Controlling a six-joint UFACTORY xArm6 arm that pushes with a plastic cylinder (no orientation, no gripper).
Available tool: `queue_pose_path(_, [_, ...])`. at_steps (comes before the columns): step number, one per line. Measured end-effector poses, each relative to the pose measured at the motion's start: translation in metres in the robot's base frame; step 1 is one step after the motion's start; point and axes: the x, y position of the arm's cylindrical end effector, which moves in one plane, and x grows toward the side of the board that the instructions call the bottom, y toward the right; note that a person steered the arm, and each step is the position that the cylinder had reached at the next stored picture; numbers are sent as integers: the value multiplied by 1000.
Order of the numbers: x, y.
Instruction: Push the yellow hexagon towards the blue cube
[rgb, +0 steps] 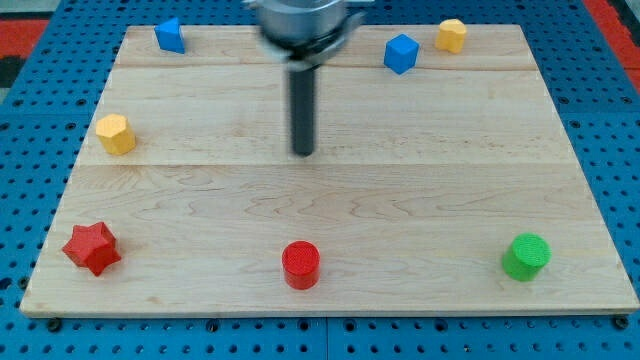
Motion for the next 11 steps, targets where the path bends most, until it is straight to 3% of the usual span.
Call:
queue_pose_path(1, [25,-129])
queue_pose_path(2, [9,-217])
queue_pose_path(4, [-101,-123])
queue_pose_path(5, [-97,-173])
queue_pose_path(6, [-123,-178])
queue_pose_path(7, [-153,-92])
queue_pose_path(8, [-153,-32])
queue_pose_path(9, [-114,-78])
queue_pose_path(11, [-145,55])
